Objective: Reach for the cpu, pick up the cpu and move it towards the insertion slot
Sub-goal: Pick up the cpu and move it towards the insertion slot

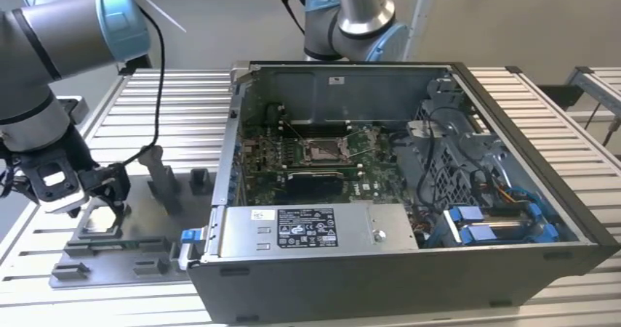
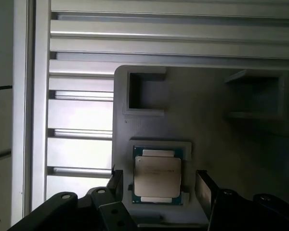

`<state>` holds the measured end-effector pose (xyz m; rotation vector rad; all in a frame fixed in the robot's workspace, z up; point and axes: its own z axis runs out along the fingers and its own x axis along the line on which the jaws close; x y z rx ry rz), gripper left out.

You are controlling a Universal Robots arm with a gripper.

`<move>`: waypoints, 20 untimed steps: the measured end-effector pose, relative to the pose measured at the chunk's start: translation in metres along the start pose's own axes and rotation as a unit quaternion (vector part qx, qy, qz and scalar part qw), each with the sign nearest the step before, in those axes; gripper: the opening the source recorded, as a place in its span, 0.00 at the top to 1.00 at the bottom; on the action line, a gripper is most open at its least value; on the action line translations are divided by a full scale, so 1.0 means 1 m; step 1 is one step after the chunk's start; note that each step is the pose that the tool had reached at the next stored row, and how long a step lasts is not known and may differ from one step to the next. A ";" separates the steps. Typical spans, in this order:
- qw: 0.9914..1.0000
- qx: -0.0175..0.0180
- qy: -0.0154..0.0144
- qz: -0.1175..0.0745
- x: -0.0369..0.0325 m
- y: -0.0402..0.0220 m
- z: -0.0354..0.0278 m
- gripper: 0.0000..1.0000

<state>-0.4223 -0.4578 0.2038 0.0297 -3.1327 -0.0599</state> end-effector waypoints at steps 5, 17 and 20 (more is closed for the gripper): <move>1.000 0.000 0.000 0.000 0.0000 -0.0014 0.0058 0.00; 1.000 0.000 0.000 0.000 -0.0001 -0.0019 0.0174 0.00; 1.000 0.000 0.000 0.000 -0.0001 -0.0020 0.0197 0.00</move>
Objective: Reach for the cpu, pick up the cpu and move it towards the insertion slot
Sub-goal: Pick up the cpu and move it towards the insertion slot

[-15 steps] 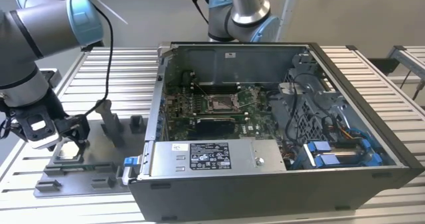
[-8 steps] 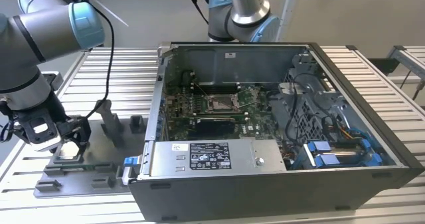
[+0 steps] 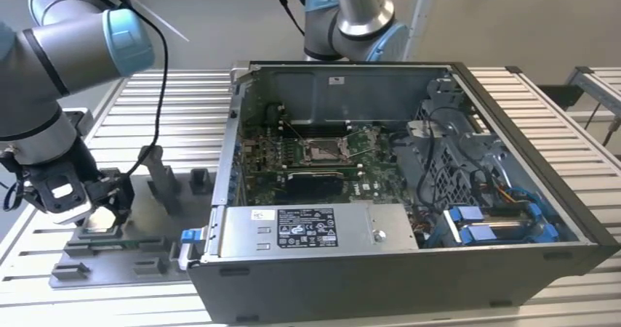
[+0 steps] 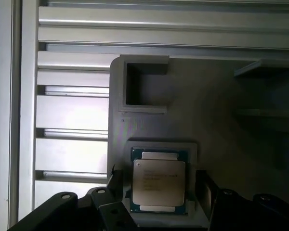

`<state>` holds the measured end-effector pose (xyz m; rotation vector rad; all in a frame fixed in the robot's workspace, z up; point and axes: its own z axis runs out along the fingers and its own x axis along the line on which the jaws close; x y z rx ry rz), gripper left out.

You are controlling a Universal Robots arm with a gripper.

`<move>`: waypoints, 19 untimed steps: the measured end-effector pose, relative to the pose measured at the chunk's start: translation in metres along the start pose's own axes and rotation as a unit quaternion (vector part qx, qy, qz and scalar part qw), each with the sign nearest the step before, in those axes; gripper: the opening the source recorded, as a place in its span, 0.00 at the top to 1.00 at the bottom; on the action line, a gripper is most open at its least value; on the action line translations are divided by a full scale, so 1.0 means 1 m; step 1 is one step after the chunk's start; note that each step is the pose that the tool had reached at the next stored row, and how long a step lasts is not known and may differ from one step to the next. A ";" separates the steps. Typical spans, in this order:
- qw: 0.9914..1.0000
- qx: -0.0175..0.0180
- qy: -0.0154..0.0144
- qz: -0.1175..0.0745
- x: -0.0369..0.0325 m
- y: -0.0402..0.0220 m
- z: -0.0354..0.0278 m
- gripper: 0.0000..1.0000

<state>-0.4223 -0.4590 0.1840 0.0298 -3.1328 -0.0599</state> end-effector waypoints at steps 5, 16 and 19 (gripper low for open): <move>1.000 0.000 0.000 0.000 0.0001 0.0002 0.0003 0.00; 1.000 0.000 0.000 0.000 0.0003 0.0003 -0.0006 0.00; 1.000 0.000 0.001 0.000 0.0003 0.0003 -0.0005 0.00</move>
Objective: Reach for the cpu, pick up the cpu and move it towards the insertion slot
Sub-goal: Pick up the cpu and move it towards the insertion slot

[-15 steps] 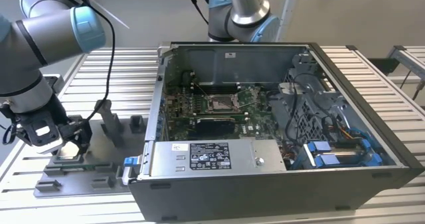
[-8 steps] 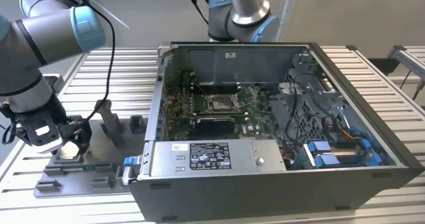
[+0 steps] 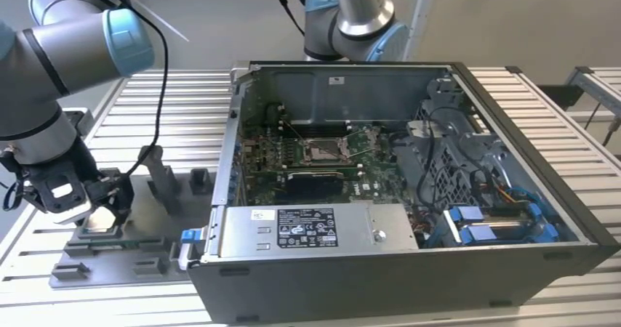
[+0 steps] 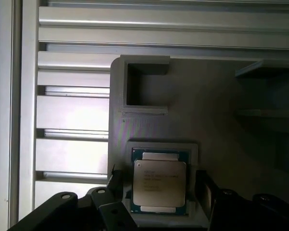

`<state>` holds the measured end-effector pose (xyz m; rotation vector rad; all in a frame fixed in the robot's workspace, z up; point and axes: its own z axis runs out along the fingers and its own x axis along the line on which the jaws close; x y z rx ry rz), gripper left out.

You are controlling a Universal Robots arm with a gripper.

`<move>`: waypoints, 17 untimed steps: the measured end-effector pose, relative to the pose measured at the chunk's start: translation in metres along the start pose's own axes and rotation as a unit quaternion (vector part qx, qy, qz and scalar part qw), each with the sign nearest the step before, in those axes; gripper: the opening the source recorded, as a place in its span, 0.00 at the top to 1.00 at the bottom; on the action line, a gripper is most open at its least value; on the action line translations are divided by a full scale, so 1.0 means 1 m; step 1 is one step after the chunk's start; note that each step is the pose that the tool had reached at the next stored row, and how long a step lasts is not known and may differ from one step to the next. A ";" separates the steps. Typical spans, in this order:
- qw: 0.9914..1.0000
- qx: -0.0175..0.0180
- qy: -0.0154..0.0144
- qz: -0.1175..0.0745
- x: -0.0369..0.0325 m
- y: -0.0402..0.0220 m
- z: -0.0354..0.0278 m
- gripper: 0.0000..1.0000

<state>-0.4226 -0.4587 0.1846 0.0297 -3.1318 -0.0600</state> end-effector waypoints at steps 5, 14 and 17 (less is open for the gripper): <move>1.000 0.000 0.000 0.000 0.0000 0.0000 0.0000 1.00; 1.000 0.000 0.001 0.000 0.0002 0.0010 -0.0242 1.00; 1.000 0.000 0.001 0.000 0.0003 0.0015 -0.0382 1.00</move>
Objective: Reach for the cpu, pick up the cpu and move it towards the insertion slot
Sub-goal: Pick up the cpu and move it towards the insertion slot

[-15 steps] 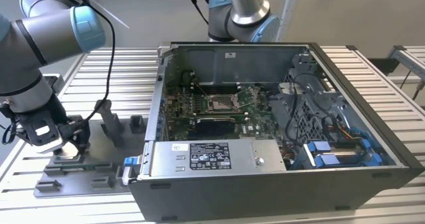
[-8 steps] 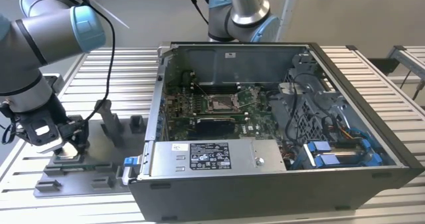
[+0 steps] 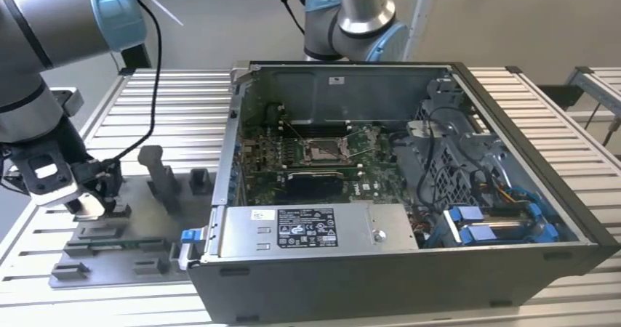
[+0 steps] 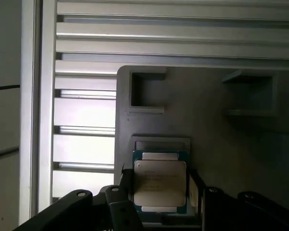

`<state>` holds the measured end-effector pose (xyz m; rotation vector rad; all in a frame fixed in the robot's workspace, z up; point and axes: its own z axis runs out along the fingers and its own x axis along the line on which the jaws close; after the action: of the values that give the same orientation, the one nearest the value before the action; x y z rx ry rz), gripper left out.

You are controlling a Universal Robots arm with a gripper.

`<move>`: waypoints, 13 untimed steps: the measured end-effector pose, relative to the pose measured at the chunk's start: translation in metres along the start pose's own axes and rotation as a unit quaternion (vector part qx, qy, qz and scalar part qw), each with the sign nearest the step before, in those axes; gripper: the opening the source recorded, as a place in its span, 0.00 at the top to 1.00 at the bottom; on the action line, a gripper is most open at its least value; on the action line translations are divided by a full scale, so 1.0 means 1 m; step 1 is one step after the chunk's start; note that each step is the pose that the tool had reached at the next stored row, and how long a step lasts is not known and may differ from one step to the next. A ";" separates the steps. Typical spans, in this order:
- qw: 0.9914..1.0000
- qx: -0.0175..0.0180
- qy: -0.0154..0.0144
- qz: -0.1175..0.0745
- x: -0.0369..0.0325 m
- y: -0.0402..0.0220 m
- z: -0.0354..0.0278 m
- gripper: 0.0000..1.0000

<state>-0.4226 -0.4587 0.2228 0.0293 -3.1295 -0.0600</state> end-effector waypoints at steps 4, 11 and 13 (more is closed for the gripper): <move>1.000 0.000 0.000 0.001 0.0002 0.0007 -0.0182 1.00; 1.000 0.000 0.000 0.001 0.0005 0.0019 -0.0497 1.00; 1.000 0.000 0.000 0.001 0.0006 0.0023 -0.0586 1.00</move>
<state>-0.4226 -0.4586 0.2815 0.0274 -3.1296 -0.0598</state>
